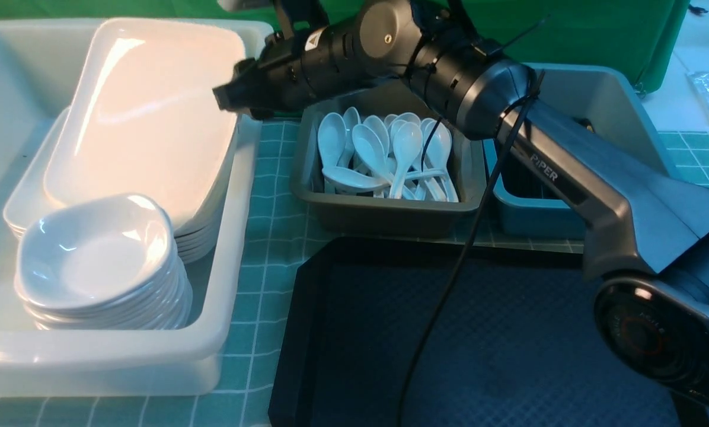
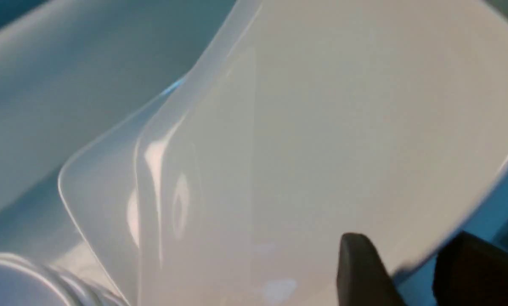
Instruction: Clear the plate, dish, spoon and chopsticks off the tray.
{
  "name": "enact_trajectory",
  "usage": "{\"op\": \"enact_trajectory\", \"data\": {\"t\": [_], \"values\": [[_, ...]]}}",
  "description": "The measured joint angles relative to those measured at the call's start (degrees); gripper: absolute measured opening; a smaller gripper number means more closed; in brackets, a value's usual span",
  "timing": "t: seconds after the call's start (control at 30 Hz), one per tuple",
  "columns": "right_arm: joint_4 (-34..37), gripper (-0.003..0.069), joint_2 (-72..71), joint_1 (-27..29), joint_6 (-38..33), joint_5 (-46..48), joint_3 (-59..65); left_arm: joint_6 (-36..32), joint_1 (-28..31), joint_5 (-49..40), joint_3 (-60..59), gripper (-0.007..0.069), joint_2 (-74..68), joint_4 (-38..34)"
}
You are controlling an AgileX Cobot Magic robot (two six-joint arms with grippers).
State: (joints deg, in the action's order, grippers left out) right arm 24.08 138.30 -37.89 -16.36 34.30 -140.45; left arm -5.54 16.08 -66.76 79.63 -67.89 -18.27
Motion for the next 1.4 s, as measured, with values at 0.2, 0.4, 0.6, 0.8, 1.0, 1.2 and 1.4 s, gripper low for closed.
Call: {"op": "enact_trajectory", "data": {"t": [0.2,0.4,0.6,0.8,1.0,1.2,1.4], "values": [[-6.1,0.0289,-1.3,0.0,4.3,4.8,-0.1,0.0,0.0,0.0,0.0,0.0010,0.0,-0.1],[-7.6,0.0289,-1.9,0.0,5.4,6.6,-0.3,0.0,0.0,0.0,0.0,0.0010,0.0,-0.1],[-9.4,0.0289,-4.0,0.0,6.2,10.3,-0.3,0.0,0.0,0.1,0.0,0.0010,0.0,0.0],[-17.2,0.0244,-11.5,0.0,7.1,18.5,-0.3,3.8,0.0,1.4,0.0,0.0010,-3.9,5.9],[-27.1,0.0046,-19.0,0.0,7.3,30.6,-0.4,5.5,0.1,5.6,0.7,0.0010,-12.3,9.2],[-32.4,0.0023,-23.7,0.7,8.1,30.6,2.9,5.9,2.0,6.2,6.8,0.0010,-21.0,10.2],[-34.2,0.0022,-32.1,2.5,8.2,30.6,14.0,5.5,5.1,7.1,17.0,0.0010,-33.0,11.6]]}}
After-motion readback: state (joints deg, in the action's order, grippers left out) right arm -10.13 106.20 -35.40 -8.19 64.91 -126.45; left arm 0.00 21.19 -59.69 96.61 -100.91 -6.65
